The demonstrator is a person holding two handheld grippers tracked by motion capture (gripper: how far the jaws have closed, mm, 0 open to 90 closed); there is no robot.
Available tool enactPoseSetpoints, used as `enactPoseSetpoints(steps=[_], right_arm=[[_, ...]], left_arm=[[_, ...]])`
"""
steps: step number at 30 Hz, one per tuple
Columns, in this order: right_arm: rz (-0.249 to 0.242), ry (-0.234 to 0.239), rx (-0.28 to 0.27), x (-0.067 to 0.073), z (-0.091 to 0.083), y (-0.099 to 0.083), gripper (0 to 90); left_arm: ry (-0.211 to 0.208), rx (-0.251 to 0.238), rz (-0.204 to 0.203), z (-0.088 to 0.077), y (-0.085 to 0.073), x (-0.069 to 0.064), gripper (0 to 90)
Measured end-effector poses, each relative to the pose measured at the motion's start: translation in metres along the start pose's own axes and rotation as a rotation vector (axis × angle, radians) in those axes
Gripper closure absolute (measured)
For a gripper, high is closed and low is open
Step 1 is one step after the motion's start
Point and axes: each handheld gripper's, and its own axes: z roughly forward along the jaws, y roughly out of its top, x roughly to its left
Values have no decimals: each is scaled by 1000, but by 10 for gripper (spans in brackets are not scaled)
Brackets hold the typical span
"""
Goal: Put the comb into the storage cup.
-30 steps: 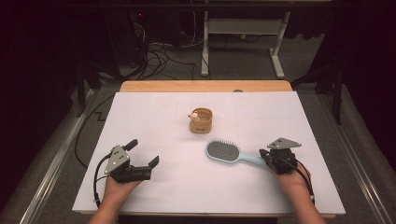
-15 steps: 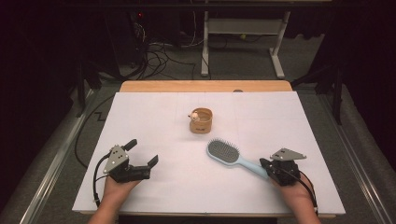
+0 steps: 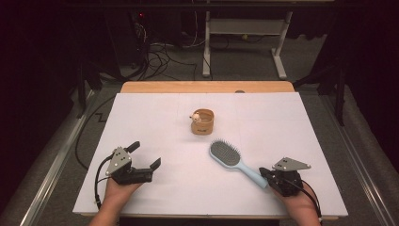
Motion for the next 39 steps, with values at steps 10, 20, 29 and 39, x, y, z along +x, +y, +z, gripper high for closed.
enactPoseSetpoints(steps=[10, 20, 29, 39], right_arm=[[42, -13, -116, -8, -11, 1, 900], [133, -100, -235, -29, -20, -7, 717], [165, -157, -266, -37, -20, -9, 277], [172, -164, -273, -38, -16, -10, 21]], left_arm=[[-22, 3, -4, 0, 0, -1, 25], [-24, 23, -18, 0, 0, -1, 25], [-6, 14, -10, 0, 0, 0, 19], [14, 1, -4, 0, 0, 1, 0]])
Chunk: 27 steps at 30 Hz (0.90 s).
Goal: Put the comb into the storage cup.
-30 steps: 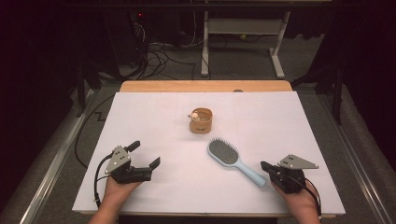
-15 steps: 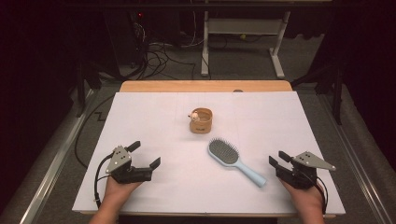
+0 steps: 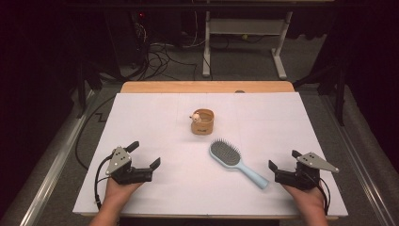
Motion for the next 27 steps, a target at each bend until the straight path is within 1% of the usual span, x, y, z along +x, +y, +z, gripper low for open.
enactPoseSetpoints(steps=[1, 2, 3, 4, 5, 6, 10, 11, 13, 19, 21, 26, 27], right_arm=[[2, 0, -2, 0, 0, 0, 1], [1, 2, -10, 0, 0, 0, 1], [2, -3, -34, 0, -2, 1, 1], [2, -3, -34, 0, -2, 1, 1], [1, -6, -53, -1, -4, 2, 1], [2, -6, -55, -1, -5, 2, 1], [3, 1, -57, -1, -5, 2, 1], [1, 2, -59, -1, -5, 2, 1], [-4, 0, -60, -1, -5, 2, 1], [-13, 7, -49, -1, -4, 2, 1], [-18, 3, -57, 0, -5, 2, 1], [-25, 2, -51, 1, -4, 2, 1], [-25, 3, -48, 1, -4, 2, 1]], left_arm=[[6, -6, 6, -1, 0, 0, 0], [5, -10, 5, -1, 0, 0, 0], [-1, -12, -1, -1, 0, 0, 0], [-4, -10, -3, -1, 0, 0, 0], [-6, -4, -2, -1, 0, 0, 0], [-13, -2, 1, 0, -1, 0, 0], [-6, -8, 6, 0, 0, -2, 0], [-12, -15, 1, -1, 0, -2, 0], [-15, -14, -6, -1, 0, -1, 0], [-7, -16, -14, 0, 0, 1, 0], [-6, -13, -21, 0, 0, 2, 0], [-3, -14, -15, 0, 0, 2, 0], [-5, -16, -8, -1, 0, 2, 0]])
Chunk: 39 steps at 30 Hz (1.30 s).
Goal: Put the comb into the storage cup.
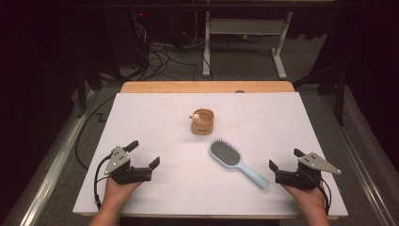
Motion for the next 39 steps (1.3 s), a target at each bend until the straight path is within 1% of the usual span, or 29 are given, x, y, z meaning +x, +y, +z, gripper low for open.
enactPoseSetpoints(steps=[2, 3, 5, 6, 9, 11, 14, 15, 16, 18, 19, 20, 22, 23, 24, 26, 27, 30, 33, 35, 39], right_arm=[[-3, -1, 2, 0, 0, 0, 1], [-4, -1, 6, 0, 0, 0, 1], [-12, -8, 26, 0, 1, 1, 1], [-23, -10, 30, 0, 1, 2, 1], [-27, -13, 42, 0, 2, 2, 1], [-30, -16, 69, 0, 3, 1, 1], [-27, -13, 91, -1, 4, 1, 1], [-17, -15, 105, -2, 3, 1, 1], [-17, -15, 105, -2, 3, 1, 1], [-13, -26, 124, -5, 3, 0, 1], [-13, -26, 124, -5, 3, 0, 1], [-12, -31, 140, -6, 3, -1, 1], [-13, -36, 157, -6, 3, -2, 1], [-13, -36, 157, -6, 3, -2, 1], [-15, -38, 173, -6, 4, -2, 1], [-15, -36, 179, -6, 4, -2, 1], [-16, -35, 184, -6, 5, -2, 1], [-17, -36, 203, -7, 6, -2, 1], [-16, -36, 217, -7, 7, -2, 1], [-22, -38, 231, -7, 8, -2, 1], [-35, -36, 249, -8, 9, 0, 1]], left_arm=[[-1, -2, 7, 0, 0, 0, 0], [-1, -1, 3, 0, 0, 0, 2], [-7, 1, 1, 0, 0, 0, 2], [-8, 0, 2, 0, 0, 0, 2], [-9, 3, 10, 1, -1, 0, 2], [-14, 3, 10, 1, -1, -1, 2], [-15, -2, 12, 1, -1, -2, 3], [-15, -1, 10, 1, -1, -2, 5], [-14, 0, 9, 1, -1, -2, 5], [-8, -2, 21, 1, -1, -2, 18], [-7, -4, 25, 1, -1, -2, 18], [-12, -6, 20, 1, -1, -2, 19], [-11, -4, 19, 1, -1, -2, 19], [-13, 0, 17, 1, -1, -2, 19], [-11, 0, 12, 1, -1, -2, 19], [-13, -2, 6, 1, 0, -1, 19], [-19, 0, 1, 0, 0, -1, 19], [-19, 12, 2, 0, 0, 0, 19], [-22, 17, -10, 1, -1, 0, 19], [-20, 19, -15, 0, 0, 0, 19], [-33, 30, -27, 0, 0, 1, 20]])
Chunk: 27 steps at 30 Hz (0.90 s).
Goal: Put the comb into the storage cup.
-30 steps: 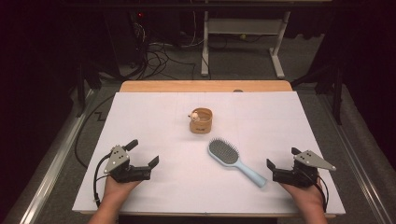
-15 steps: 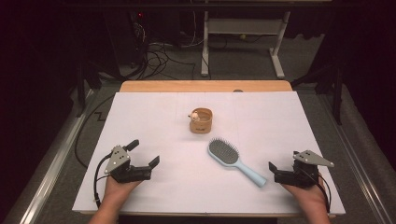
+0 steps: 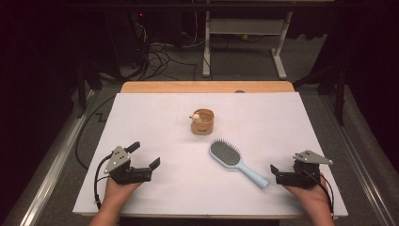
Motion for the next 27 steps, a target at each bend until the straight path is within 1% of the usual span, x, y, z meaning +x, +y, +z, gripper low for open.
enactPoseSetpoints(steps=[2, 3, 5, 8, 11, 13, 18, 21, 26, 27], right_arm=[[0, 2, 10, 0, 0, 0, 1], [-3, 1, 18, -1, 1, 0, 1], [-5, 5, 20, -1, 1, 0, 1], [-12, 5, 40, -1, 2, -1, 1], [-26, 12, 58, -2, 3, -2, 1], [-27, 11, 72, -2, 4, -2, 1], [-36, 9, 89, -2, 4, -3, 1], [-40, 7, 90, -2, 5, -3, 1], [-31, 14, 54, -2, 1, -1, 1], [-31, 14, 54, -2, 1, -1, 1]], left_arm=[[-8, 2, 2, 0, 0, 0, 20], [-10, -5, 9, 1, 0, -1, 18], [-9, -8, 11, 1, 0, -1, 18], [-3, -10, 17, 1, 0, -1, 17], [2, -10, 14, 1, 0, 0, 12], [3, -6, 16, 2, -1, 0, 8], [7, -7, 24, 2, -1, 0, 6], [11, -5, 25, 2, -1, 0, 7], [21, -16, 38, 2, -1, -1, 6], [21, -15, 40, 2, -1, 0, 6]])
